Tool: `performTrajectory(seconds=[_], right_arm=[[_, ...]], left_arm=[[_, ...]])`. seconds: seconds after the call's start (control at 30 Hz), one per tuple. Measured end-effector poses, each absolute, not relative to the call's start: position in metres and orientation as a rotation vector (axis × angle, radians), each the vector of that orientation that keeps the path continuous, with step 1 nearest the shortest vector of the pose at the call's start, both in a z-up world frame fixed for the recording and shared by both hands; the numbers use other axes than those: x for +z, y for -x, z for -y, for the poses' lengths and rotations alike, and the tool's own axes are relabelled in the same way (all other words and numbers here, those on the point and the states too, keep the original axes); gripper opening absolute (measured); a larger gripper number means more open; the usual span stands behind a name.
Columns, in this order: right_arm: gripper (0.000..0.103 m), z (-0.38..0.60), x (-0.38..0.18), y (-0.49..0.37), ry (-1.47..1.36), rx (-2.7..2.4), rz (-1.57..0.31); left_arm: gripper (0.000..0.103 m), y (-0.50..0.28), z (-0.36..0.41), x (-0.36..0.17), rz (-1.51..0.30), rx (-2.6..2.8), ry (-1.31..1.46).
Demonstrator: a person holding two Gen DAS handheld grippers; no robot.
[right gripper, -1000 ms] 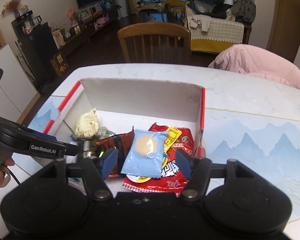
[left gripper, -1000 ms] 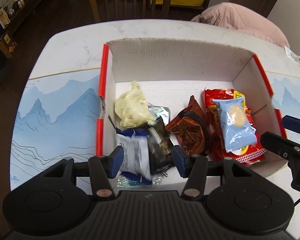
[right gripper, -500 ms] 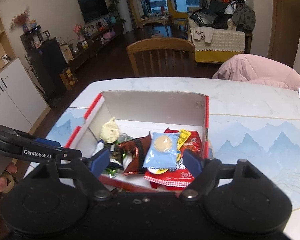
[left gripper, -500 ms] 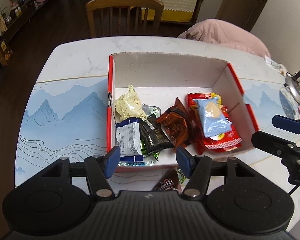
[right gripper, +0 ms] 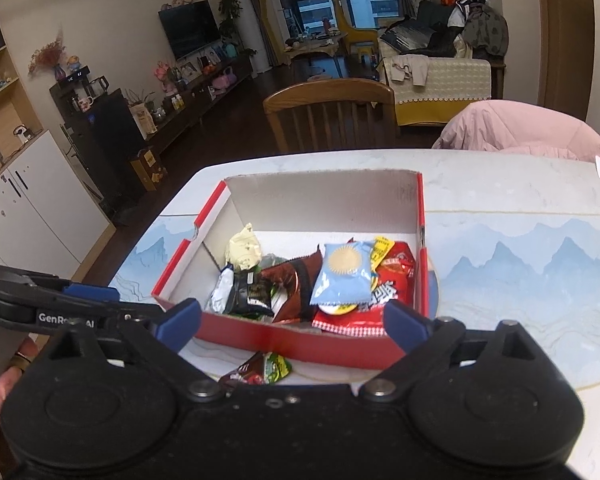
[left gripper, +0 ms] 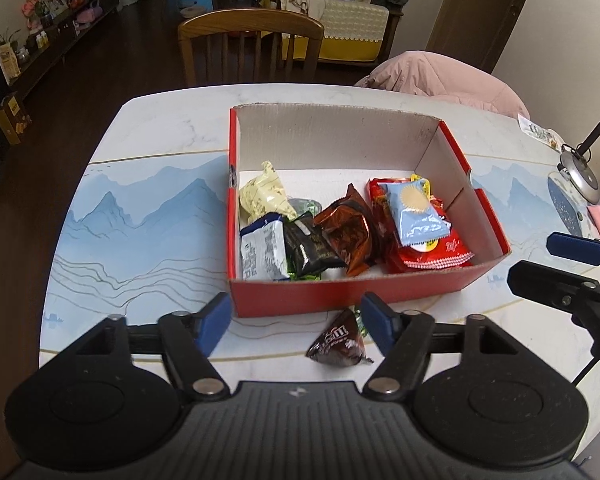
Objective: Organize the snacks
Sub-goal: 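Move left tool to the brown M&M's packet while right tool approaches the green-white candy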
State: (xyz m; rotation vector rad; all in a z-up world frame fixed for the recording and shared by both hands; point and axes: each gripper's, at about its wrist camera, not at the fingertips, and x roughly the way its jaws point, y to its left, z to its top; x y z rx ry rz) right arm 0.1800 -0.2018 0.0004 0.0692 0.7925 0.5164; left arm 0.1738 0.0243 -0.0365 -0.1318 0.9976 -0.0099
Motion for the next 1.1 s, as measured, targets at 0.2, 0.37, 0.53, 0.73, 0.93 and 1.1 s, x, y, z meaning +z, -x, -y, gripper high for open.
performTrajectory(seconds=[0.2,0.37,0.53,0.73,0.93,1.1], right_arm=[[0.103,0.206,-0.018,-0.171,-0.095,0.492,-0.828],[0.103,0.211,-0.050,-0.166,-0.131,0.465,-0.908],[0.103,0.216,-0.072,-0.164,-0.164,0.455,-0.976],[0.102,0.220,-0.086,-0.167,-0.199,0.453,-1.027],[0.100,0.224,-0.093,-0.170,-0.203,0.455,-1.050],[0.099,0.233,-0.097,-0.172,-0.214,0.442,-1.062]], left_arm=[[0.076,-0.161,-0.021,-0.051,-1.019,-0.031,0.129],[0.076,-0.155,-0.018,-0.073,-1.063,-0.026,0.118],[0.076,-0.159,-0.009,-0.091,-1.103,-0.040,0.075],[0.076,-0.171,0.010,-0.113,-1.145,-0.127,0.015],[0.076,-0.187,0.023,-0.130,-1.171,-0.162,0.002],[0.076,-0.201,0.024,-0.141,-1.188,-0.151,0.017]])
